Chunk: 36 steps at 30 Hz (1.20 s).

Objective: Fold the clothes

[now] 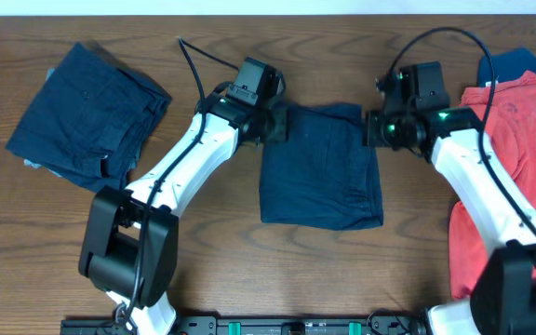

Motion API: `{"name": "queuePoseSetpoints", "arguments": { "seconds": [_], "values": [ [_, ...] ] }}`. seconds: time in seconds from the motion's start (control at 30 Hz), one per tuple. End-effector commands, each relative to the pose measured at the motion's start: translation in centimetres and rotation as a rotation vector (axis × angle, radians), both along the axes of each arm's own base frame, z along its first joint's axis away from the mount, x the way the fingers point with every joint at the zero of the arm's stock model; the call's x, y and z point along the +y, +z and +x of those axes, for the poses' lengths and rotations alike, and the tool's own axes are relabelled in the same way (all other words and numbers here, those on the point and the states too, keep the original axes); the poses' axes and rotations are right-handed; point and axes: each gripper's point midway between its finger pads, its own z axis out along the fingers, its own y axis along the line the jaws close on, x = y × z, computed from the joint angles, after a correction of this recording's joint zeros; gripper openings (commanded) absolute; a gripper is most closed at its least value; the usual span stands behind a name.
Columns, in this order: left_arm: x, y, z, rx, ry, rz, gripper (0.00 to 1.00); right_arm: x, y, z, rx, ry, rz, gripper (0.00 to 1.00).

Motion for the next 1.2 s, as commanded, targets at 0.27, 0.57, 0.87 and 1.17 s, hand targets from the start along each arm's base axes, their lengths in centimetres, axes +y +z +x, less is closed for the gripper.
{"name": "queuePoseSetpoints", "arguments": {
  "seconds": [0.27, 0.57, 0.87, 1.17],
  "values": [
    [1.3, -9.2, 1.5, 0.080, 0.024, 0.147, 0.06, -1.3, -11.7, 1.4, 0.195, -0.102, -0.059, 0.01],
    [4.7, -9.5, 3.1, 0.090, 0.114, 0.155, 0.06, -6.9, -14.3, 1.8, 0.254, -0.276, -0.091, 0.01],
    [5.4, -1.4, 2.6, 0.067, 0.097, -0.053, 0.15, -3.5, -7.3, 0.4, 0.193, -0.043, 0.135, 0.03],
    [4.7, 5.4, -6.5, 0.164, -0.007, -0.029, 0.17, 0.4, -1.7, -8.7, 0.365, 0.087, 0.130, 0.03]
  ]
}}
